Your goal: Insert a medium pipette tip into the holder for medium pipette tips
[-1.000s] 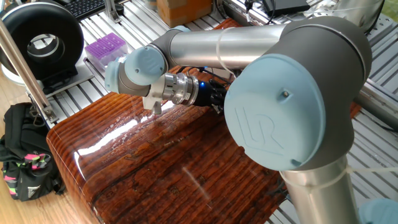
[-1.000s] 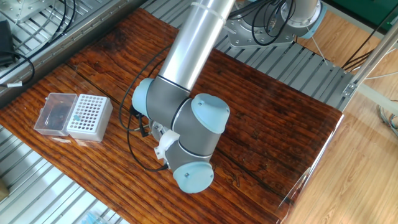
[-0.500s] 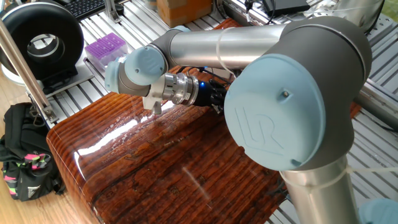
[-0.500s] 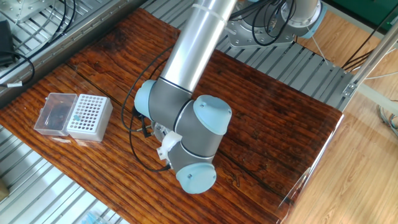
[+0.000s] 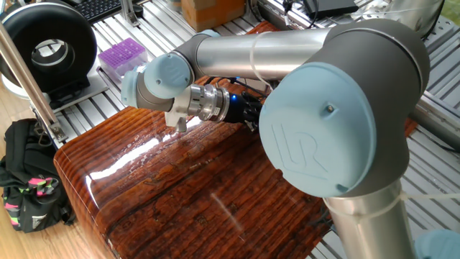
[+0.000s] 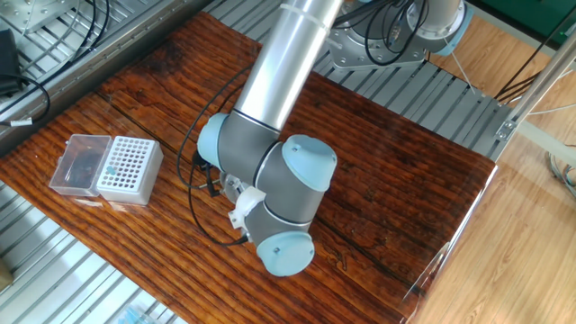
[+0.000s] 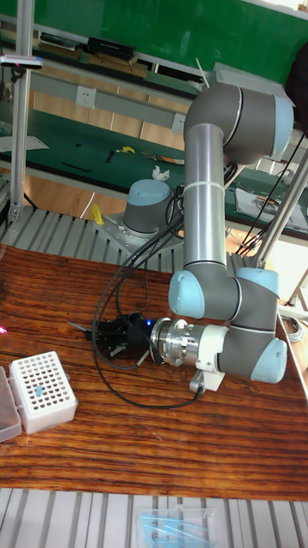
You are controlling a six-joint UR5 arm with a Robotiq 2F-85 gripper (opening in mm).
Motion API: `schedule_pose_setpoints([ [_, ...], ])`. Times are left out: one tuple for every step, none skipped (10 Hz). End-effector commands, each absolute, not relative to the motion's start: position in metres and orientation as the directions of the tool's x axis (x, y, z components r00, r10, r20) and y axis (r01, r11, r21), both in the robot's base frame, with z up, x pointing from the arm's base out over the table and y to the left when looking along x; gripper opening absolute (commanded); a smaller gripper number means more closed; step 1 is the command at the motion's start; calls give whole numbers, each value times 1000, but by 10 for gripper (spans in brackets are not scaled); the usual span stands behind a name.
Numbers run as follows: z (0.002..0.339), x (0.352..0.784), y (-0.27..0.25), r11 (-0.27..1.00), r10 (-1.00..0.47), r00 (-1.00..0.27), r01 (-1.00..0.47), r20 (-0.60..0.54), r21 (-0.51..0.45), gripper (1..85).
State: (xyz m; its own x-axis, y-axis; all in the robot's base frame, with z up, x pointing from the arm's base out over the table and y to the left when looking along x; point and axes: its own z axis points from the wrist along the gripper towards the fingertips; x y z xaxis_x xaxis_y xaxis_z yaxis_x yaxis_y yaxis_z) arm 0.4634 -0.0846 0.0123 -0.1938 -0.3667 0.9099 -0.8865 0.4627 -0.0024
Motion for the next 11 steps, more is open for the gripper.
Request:
schedule_pose_setpoints([
  [9, 462, -85, 466, -375, -199, -885, 906, -1, 367],
  [9, 462, -85, 466, -374, -200, -885, 906, -3, 357],
  [10, 461, -85, 468, -373, -201, -884, 906, -4, 347],
  [10, 461, -85, 471, -371, -204, -882, 906, -6, 327],
  [10, 461, -84, 472, -372, -205, -881, 906, -6, 320],
  [9, 460, -84, 476, -373, -206, -879, 905, -4, 290],
  [9, 459, -83, 482, -373, -210, -876, 904, -5, 263],
  [9, 459, -82, 483, -374, -209, -876, 904, -3, 250],
  [8, 458, -82, 485, -373, -212, -874, 903, -5, 230],
  [9, 458, -82, 488, -371, -216, -873, 903, -8, 173],
  [10, 458, -83, 491, -362, -224, -871, 905, -19, 90],
])
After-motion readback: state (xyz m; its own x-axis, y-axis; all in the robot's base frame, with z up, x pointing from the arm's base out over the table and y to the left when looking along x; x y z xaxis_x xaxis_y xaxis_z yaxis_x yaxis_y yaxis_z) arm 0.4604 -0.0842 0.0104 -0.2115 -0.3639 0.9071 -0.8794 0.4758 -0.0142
